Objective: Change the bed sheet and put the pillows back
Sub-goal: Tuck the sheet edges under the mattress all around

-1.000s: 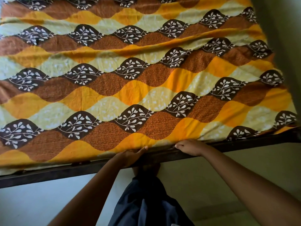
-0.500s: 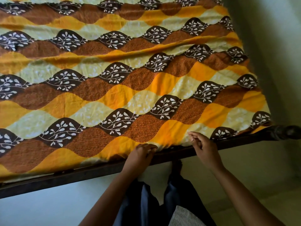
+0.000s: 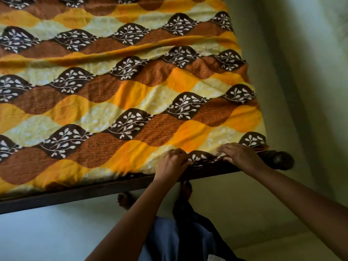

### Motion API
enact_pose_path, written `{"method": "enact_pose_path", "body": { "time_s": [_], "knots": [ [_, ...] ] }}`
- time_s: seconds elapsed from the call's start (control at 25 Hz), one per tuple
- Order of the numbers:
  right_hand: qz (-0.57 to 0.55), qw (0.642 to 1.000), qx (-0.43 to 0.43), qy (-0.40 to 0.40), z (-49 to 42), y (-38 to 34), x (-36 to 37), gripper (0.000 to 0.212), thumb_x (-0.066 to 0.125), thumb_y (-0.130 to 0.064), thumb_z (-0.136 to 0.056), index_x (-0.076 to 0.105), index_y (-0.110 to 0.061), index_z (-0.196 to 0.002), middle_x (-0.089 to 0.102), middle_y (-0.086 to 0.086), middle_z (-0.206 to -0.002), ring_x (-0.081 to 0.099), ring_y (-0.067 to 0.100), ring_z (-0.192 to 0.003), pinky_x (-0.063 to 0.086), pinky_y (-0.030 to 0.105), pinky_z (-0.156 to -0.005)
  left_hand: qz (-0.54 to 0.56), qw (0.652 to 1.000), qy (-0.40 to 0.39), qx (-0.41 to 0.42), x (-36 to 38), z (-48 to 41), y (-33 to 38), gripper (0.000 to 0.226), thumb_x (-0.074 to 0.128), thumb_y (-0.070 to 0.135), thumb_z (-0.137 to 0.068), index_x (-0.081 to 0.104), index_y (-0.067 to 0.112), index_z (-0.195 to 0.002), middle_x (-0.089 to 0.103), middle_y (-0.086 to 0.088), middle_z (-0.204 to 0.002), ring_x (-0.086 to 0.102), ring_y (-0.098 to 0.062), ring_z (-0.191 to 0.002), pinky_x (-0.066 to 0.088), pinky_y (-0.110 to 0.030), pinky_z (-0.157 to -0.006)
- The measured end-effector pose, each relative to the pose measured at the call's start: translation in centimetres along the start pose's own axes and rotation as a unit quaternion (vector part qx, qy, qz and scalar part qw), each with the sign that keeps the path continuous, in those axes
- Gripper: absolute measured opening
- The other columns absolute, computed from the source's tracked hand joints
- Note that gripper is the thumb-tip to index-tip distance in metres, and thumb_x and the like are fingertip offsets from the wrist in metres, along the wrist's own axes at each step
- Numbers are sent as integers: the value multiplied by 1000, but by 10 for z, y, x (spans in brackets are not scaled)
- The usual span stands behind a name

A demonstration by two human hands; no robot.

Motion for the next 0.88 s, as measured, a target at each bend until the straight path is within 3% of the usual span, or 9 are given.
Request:
{"method": "enact_pose_path", "body": {
  "time_s": [0.2, 0.32, 0.4, 0.48, 0.6, 0.76, 0.88],
  "knots": [
    [-29, 997, -75, -2, -6, 19, 4, 32, 72, 6, -61, 72, -11, -89, 72, 7, -78, 69, 24, -67, 56, 35, -51, -99, 991, -17, 85, 30, -23, 23, 37, 73, 28, -77, 67, 19, -112, 65, -7, -103, 58, -28, -92, 47, -36, -69],
    [-70, 992, -94, -38, 3, 27, 1, 26, 67, 2, -73, 73, -13, -93, 73, 5, -86, 70, 21, -72, 57, 34, -59, -174, 969, -1, 178, 35, -22, 35, 26, 83, 18, -65, 72, 19, -89, 68, -1, -82, 59, -22, -65, 46, -27, -51],
    [-103, 989, -65, -79, 4, 29, 2, 22, 63, -4, -81, 72, -15, -98, 73, 5, -94, 69, 21, -82, 56, 34, -70, -160, 966, -9, 204, 40, -16, 40, 30, 79, 6, -63, 72, 17, -89, 71, -1, -84, 59, -21, -61, 46, -26, -46],
    [-121, 985, -32, -119, -2, 31, 9, 19, 62, -11, -86, 72, -16, -101, 72, 6, -101, 67, 20, -91, 53, 34, -79, -119, 982, -45, 140, 42, -13, 41, 36, 70, 4, -72, 69, 18, -105, 70, -6, -87, 63, -25, -70, 51, -30, -51],
    [-130, 975, 0, -178, -14, 30, 15, 20, 62, -13, -88, 71, -16, -106, 70, 4, -108, 64, 17, -98, 49, 27, -86, -165, 977, -133, -15, 54, -32, 20, 27, 48, 10, -94, 62, 12, -116, 65, -14, -107, 61, -31, -98, 49, -39, -77],
    [-172, 952, 64, -243, -15, 34, 23, 26, 53, -24, -94, 66, -14, -115, 64, 7, -121, 59, 22, -110, 45, 31, -93, -109, 974, -191, -54, 63, -31, 17, 37, 33, 26, -101, 53, 13, -129, 63, -17, -113, 60, -31, -100, 46, -38, -81],
    [-193, 904, 150, -350, -7, 37, 39, 47, 31, -43, -100, 45, -18, -137, 40, 10, -146, 39, 26, -133, 32, 36, -108, -114, 959, -246, -83, 63, -21, 19, 44, 24, 38, -101, 43, 19, -136, 58, -16, -119, 54, -32, -111, 41, -39, -91]
  ]
}}
Point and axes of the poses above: each hand's wrist, its own z-axis away from the middle knuckle, its own x-axis out of the palm, y = z × x, the point moved 5 cm from there along -z, towards the middle knuckle
